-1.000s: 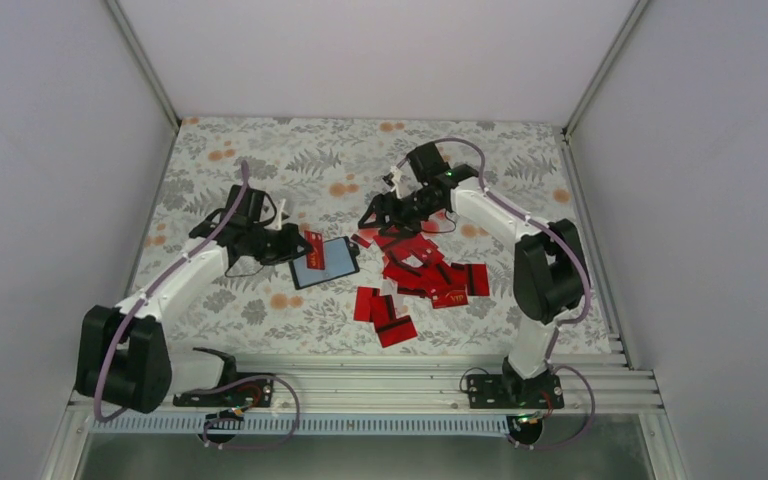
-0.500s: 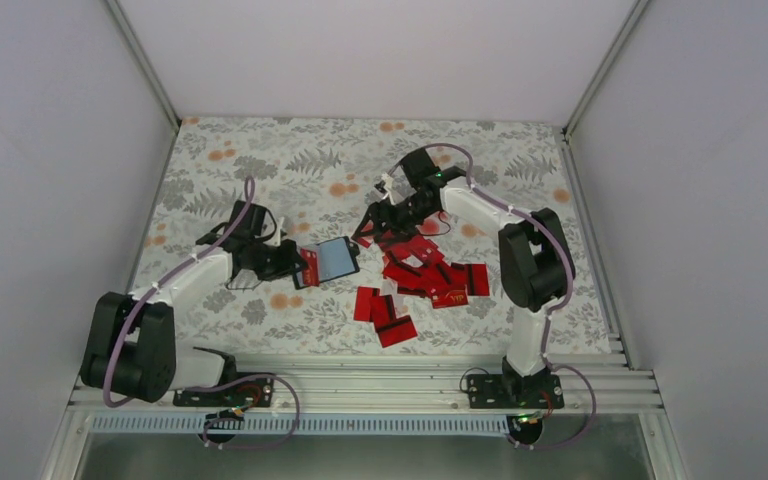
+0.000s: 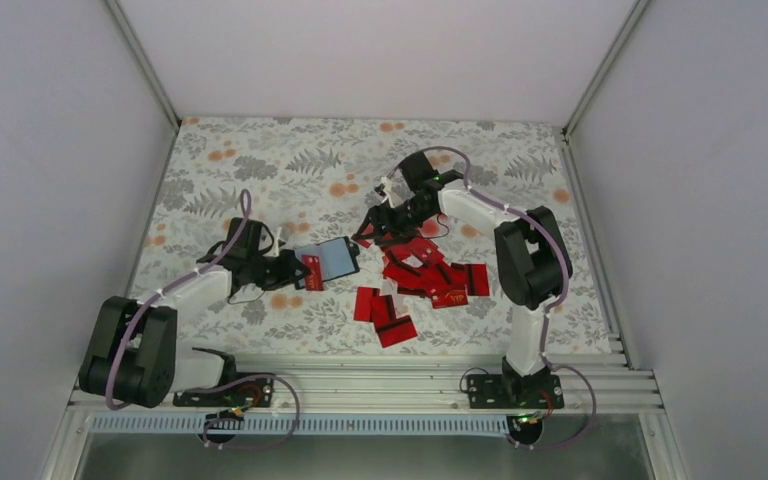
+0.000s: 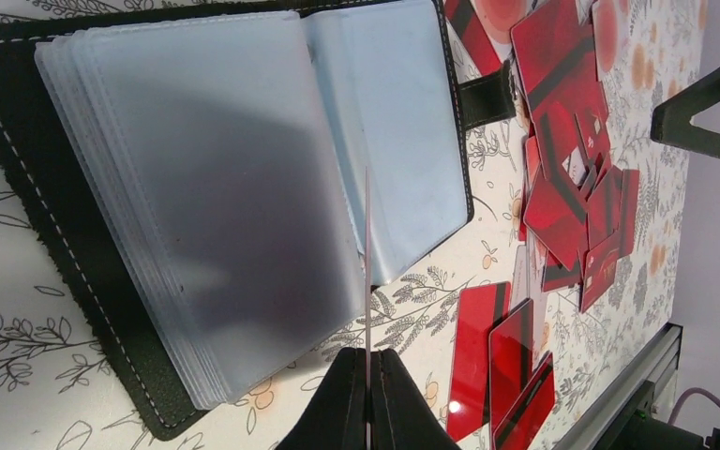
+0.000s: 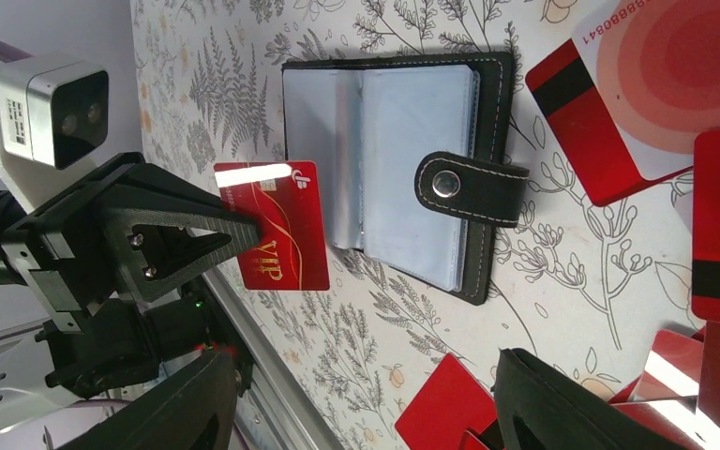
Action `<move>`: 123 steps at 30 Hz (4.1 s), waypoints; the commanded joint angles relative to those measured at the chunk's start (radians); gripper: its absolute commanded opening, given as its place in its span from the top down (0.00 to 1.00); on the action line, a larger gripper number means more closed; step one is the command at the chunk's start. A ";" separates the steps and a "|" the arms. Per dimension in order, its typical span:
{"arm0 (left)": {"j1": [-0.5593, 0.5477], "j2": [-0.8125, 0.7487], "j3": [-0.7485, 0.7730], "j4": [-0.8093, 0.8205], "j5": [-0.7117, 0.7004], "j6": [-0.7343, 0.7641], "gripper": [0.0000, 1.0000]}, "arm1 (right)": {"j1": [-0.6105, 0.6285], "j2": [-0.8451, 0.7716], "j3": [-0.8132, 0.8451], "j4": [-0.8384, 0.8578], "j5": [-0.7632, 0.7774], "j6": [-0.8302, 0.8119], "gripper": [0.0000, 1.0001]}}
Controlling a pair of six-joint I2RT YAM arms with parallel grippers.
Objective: Put the credit cards into the card holder
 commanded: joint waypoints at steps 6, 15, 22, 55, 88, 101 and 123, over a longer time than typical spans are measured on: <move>0.005 0.066 -0.026 0.159 0.049 -0.018 0.98 | 0.009 0.039 -0.011 0.021 0.010 -0.069 0.32; 0.004 0.127 0.036 0.122 0.063 0.014 0.98 | 0.009 0.094 0.007 0.024 -0.031 -0.077 0.35; 0.008 0.161 0.063 0.112 0.087 0.020 0.98 | 0.010 0.116 -0.020 0.048 -0.079 -0.080 0.39; 0.063 0.301 0.122 0.016 0.206 0.012 0.98 | 0.009 0.120 -0.060 0.018 -0.105 -0.154 0.40; 0.082 0.383 0.211 0.040 0.229 0.005 0.98 | 0.009 0.144 -0.049 0.015 -0.108 -0.154 0.40; 0.082 0.378 0.196 0.101 0.222 -0.002 0.98 | 0.010 0.160 -0.039 0.013 -0.120 -0.154 0.40; 0.082 0.358 0.096 0.309 0.222 -0.063 0.98 | 0.013 0.195 -0.013 0.056 -0.149 -0.123 0.48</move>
